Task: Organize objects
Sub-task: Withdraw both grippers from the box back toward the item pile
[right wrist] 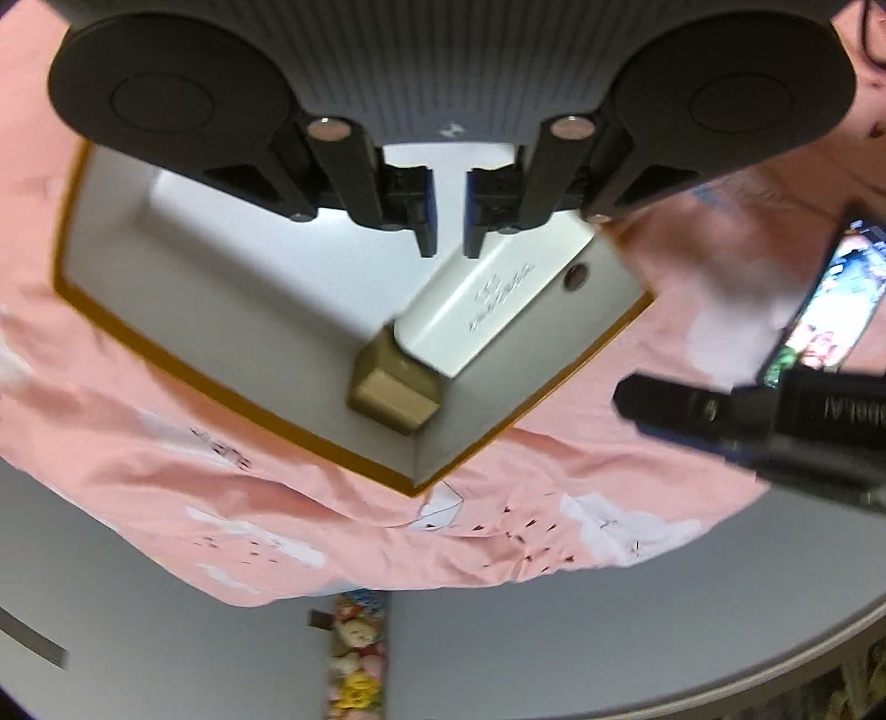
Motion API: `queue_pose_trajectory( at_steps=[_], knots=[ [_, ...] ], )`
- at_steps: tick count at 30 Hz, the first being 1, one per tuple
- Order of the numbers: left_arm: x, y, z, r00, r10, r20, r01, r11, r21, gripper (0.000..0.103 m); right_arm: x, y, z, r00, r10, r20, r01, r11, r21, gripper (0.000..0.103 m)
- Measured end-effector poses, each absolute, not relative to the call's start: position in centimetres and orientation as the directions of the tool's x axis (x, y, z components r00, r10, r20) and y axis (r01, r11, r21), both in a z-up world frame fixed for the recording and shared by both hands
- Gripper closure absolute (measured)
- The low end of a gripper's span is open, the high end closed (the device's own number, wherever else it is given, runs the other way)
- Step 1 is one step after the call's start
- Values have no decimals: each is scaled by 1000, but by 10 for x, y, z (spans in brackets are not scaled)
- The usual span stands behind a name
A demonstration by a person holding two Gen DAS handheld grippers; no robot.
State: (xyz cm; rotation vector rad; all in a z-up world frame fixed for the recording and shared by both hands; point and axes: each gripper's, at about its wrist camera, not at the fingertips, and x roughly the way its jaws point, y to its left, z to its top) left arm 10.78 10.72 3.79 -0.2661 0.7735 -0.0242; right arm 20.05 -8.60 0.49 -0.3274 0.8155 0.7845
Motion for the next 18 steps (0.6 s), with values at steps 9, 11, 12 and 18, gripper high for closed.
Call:
queue_pose_trajectory(
  at_steps=[9,11,12,18],
  knots=[
    [70,82,-14,521,-244,-818,-26,953,-301,72,134,-131,-14,430,485,-761,-640,759,122,73],
    [65,79,-26,465,-267,-844,-30,948,-316,60,122,-134,-26,395,483,-781,-623,766,159,72],
    [62,77,-31,439,-282,-853,-29,945,-327,54,116,-135,-30,379,483,-790,-619,767,172,72],
    [45,63,-50,340,-277,-899,-29,952,-304,38,98,-129,-47,340,459,-821,-624,763,168,72]
  ],
)
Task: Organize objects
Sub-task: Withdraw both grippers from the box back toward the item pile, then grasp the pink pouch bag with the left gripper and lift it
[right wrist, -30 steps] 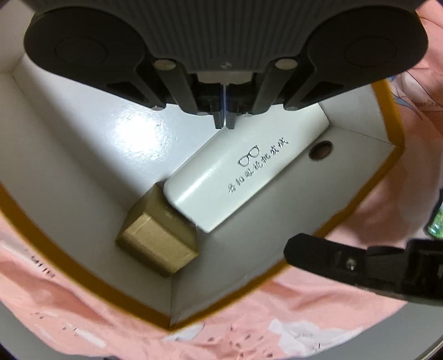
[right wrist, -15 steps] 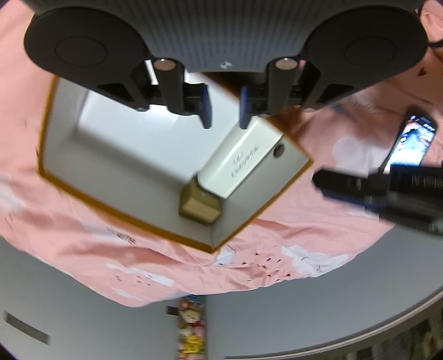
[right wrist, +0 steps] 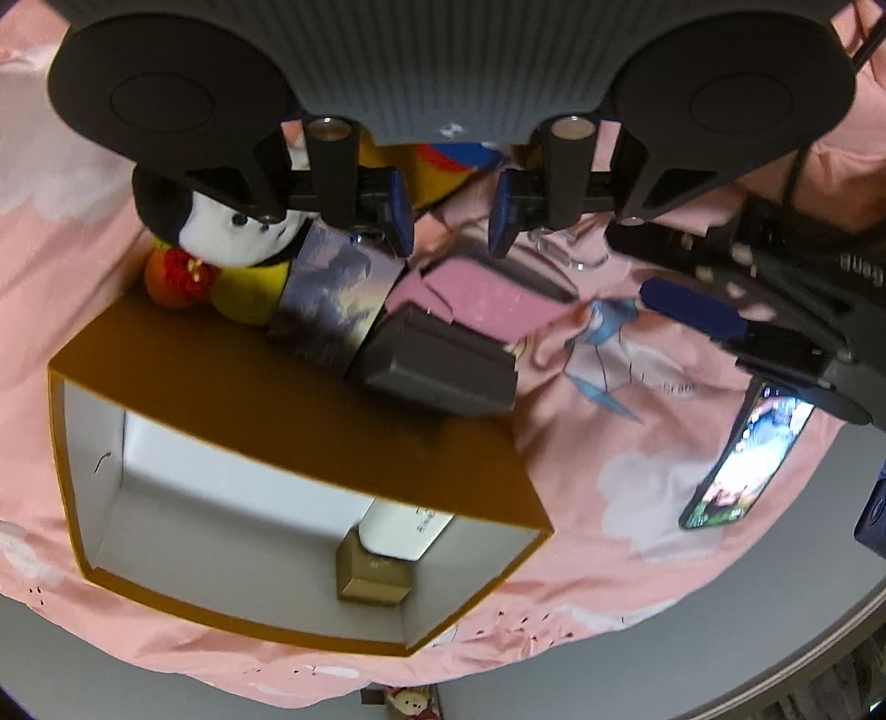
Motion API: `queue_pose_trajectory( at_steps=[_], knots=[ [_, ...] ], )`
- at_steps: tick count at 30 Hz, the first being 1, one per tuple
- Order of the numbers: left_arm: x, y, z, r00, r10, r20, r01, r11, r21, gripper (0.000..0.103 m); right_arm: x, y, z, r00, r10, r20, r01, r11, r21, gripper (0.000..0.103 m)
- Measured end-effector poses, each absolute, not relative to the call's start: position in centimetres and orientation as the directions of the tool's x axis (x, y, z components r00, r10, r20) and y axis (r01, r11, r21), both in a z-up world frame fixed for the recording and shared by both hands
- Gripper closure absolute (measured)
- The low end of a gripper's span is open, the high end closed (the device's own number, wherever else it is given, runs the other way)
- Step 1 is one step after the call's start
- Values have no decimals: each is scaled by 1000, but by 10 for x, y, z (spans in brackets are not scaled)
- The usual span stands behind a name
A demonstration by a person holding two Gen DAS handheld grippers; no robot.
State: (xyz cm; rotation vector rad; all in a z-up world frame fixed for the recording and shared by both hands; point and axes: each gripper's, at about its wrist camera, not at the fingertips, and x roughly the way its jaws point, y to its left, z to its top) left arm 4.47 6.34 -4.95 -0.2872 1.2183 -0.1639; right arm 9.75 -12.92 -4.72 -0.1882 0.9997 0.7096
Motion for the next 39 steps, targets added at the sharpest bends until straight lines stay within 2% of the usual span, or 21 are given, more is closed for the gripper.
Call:
queue_pose_trajectory(
  at_steps=[4,9,14,18,24,39],
  knots=[
    [33,49,-57,334,-228,-915,21,972,-235,31,97,-128,-46,356,444,-822,-620,771,148,70],
    [40,40,-69,314,-250,-916,65,968,-242,27,95,-125,-50,350,432,-831,-621,771,140,68],
    [39,39,-67,351,-257,-900,72,966,-248,36,96,-130,-50,363,411,-836,-600,790,128,68],
    [37,47,-51,451,-260,-854,54,963,-264,40,96,-131,-49,386,390,-836,-591,800,100,68],
    [58,58,-34,555,-252,-792,27,958,-286,41,93,-128,-47,406,379,-832,-620,783,54,68],
    [85,73,-36,591,-265,-762,-18,940,-341,41,108,-96,-58,429,435,-792,-694,720,19,69]
  ],
)
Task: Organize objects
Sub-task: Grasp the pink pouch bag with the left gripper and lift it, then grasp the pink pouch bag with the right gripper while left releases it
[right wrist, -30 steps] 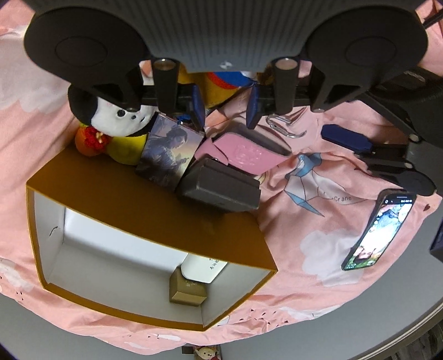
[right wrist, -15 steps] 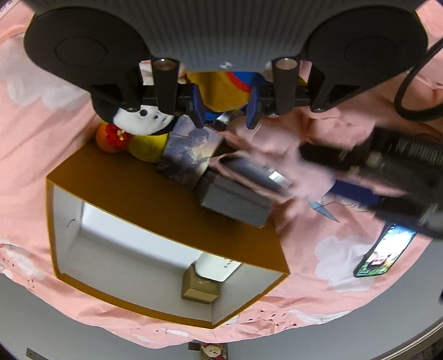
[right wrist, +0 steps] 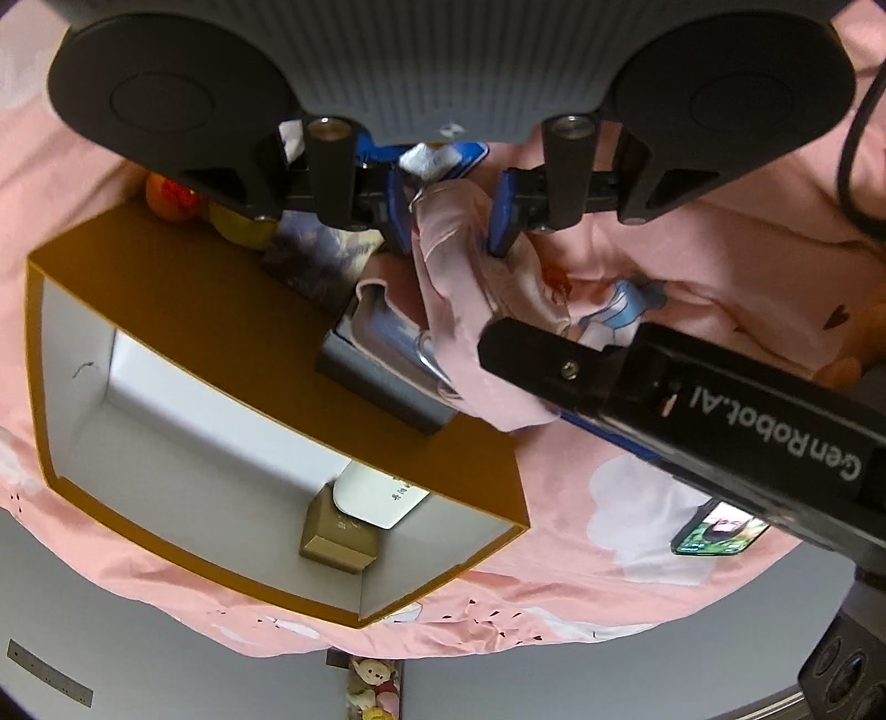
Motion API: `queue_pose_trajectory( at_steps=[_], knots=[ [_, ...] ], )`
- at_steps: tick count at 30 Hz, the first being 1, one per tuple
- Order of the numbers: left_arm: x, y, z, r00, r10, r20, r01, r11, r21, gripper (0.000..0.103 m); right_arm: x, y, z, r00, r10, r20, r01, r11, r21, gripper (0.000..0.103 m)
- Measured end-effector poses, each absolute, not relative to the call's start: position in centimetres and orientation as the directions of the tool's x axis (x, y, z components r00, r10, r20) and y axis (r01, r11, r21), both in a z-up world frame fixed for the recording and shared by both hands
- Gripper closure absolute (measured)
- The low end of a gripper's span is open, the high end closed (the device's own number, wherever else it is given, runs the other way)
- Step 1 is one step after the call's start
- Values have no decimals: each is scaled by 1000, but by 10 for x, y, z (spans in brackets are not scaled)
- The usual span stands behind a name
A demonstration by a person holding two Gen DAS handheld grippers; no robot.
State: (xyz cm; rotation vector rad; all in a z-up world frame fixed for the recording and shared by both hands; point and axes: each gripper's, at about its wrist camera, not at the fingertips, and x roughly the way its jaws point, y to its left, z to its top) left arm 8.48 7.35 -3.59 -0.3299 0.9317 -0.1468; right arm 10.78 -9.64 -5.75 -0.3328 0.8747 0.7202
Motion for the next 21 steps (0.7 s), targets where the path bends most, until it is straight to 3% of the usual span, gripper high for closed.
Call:
queue_pose_trajectory(
  at_steps=[21],
  knots=[
    [78,64,-36,600,-232,-765,-16,953,-301,41,94,-83,-49,451,420,-788,-725,687,-49,66]
  ],
)
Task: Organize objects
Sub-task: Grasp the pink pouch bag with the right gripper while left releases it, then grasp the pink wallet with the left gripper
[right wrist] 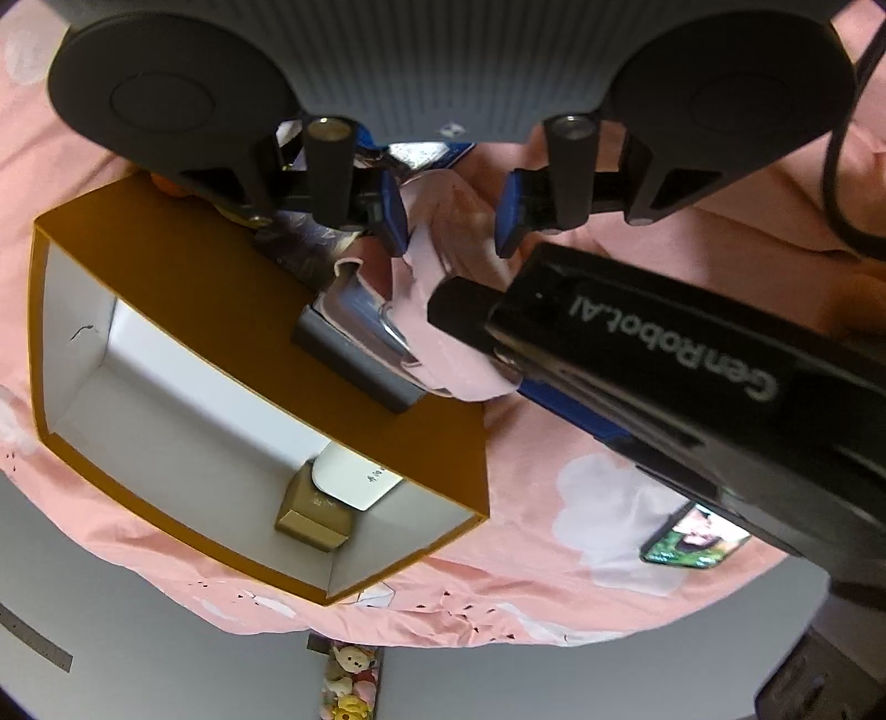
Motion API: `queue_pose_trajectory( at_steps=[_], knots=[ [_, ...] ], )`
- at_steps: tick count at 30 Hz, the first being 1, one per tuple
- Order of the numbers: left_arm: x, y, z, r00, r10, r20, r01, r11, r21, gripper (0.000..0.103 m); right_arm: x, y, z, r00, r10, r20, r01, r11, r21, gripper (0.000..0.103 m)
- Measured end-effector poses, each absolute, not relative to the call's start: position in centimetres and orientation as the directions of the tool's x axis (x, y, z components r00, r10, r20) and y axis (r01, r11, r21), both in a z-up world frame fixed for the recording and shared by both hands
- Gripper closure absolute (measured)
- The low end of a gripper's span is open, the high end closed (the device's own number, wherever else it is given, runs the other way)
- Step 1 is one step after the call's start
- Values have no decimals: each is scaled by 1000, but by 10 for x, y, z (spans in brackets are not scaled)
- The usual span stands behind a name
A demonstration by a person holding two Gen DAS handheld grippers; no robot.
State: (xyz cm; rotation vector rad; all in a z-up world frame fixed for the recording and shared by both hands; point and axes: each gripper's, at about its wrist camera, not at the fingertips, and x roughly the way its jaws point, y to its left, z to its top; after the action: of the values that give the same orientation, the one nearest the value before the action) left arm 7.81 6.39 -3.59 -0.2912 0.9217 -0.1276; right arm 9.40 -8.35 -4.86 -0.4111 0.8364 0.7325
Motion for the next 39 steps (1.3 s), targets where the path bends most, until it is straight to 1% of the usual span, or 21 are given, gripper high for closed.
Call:
queue_pose_trajectory(
  at_steps=[3,5,6,8,11,17,20,24,28,33,35,37,39],
  knots=[
    [77,64,-37,601,-235,-764,-18,952,-307,42,99,-82,-53,449,425,-786,-717,696,-33,65],
    [77,64,-38,603,-234,-763,-20,951,-307,42,99,-82,-55,453,427,-782,-714,700,-32,66],
    [77,63,-38,604,-232,-763,-22,952,-307,41,100,-82,-56,459,427,-779,-712,701,-35,68],
    [76,64,-37,606,-237,-760,-22,949,-313,41,100,-82,-56,470,427,-773,-705,708,-37,78],
    [70,65,-30,616,-253,-746,-1,947,-322,41,97,-87,-52,476,438,-763,-699,715,-26,83],
    [48,70,-12,643,-304,-703,65,936,-345,39,86,-106,-29,484,456,-747,-689,724,-5,85],
    [41,78,-7,646,-323,-691,55,923,-380,38,88,-124,-13,471,475,-744,-662,747,58,85],
    [43,88,-6,641,-327,-695,17,911,-413,35,93,-149,6,479,491,-728,-605,786,131,85],
    [54,95,-13,624,-321,-712,-34,900,-435,33,103,-169,16,491,476,-730,-532,827,182,84],
    [79,99,-32,585,-355,-729,-90,865,-493,32,115,-182,14,549,390,-739,-445,885,136,84],
    [85,102,-39,574,-360,-736,-134,845,-518,32,120,-187,10,547,378,-747,-424,894,143,84],
    [89,106,-45,564,-374,-737,-171,820,-547,29,124,-192,5,545,373,-751,-410,900,149,84],
    [94,106,-50,535,-357,-766,-205,825,-527,28,128,-192,3,546,379,-747,-403,901,162,84]
  ],
)
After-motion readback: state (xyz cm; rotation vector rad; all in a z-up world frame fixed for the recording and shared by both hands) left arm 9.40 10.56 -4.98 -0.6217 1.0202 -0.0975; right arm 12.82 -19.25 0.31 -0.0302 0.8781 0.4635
